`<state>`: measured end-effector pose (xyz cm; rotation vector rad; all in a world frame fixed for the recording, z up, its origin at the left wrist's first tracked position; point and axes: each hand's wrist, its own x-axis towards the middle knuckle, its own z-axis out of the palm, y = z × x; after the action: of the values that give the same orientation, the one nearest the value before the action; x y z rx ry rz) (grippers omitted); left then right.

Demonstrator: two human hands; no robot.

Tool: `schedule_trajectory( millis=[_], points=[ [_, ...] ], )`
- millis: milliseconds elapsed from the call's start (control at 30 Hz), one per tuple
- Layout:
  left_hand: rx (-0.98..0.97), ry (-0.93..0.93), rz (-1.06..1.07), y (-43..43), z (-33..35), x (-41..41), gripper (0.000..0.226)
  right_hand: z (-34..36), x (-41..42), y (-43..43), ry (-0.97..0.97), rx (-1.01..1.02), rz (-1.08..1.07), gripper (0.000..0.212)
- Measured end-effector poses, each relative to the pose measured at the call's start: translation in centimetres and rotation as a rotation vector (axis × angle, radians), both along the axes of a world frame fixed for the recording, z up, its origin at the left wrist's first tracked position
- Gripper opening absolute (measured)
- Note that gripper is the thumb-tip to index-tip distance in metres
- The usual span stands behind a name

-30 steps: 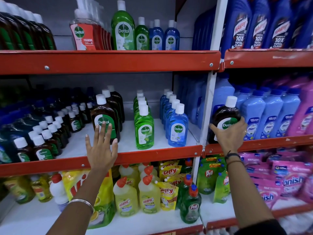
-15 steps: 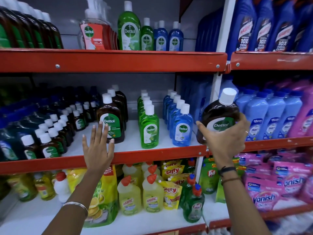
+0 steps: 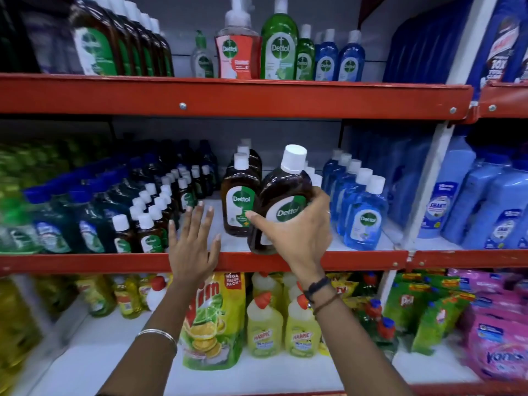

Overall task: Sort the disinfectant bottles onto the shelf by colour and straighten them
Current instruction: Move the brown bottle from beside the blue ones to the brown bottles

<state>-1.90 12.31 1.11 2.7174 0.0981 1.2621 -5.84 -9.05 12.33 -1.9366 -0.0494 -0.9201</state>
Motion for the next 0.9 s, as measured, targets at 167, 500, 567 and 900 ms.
schedule_trajectory(
  millis=[167, 500, 567, 900],
  points=[
    [0.019, 0.003, -0.004, 0.3, -0.1, 0.2, 0.061, -0.5, 2.4, 4.1, 0.039, -0.044, -0.021, 0.116],
    [0.067, -0.038, -0.008, 0.4, -0.2, 0.6, 0.059, -3.1, 5.4, 7.2, 0.157, -0.137, -0.073, 0.115],
    [0.074, -0.046, -0.003, 0.4, -0.2, 0.6, 0.059, -3.2, 5.6, 7.6, 0.156, -0.165, -0.076, 0.115],
    [-0.075, -0.001, -0.076, -0.3, 0.6, -0.1, 0.054, -4.8, 5.7, 6.5, 0.135, -0.01, 0.102, 0.103]
  ],
)
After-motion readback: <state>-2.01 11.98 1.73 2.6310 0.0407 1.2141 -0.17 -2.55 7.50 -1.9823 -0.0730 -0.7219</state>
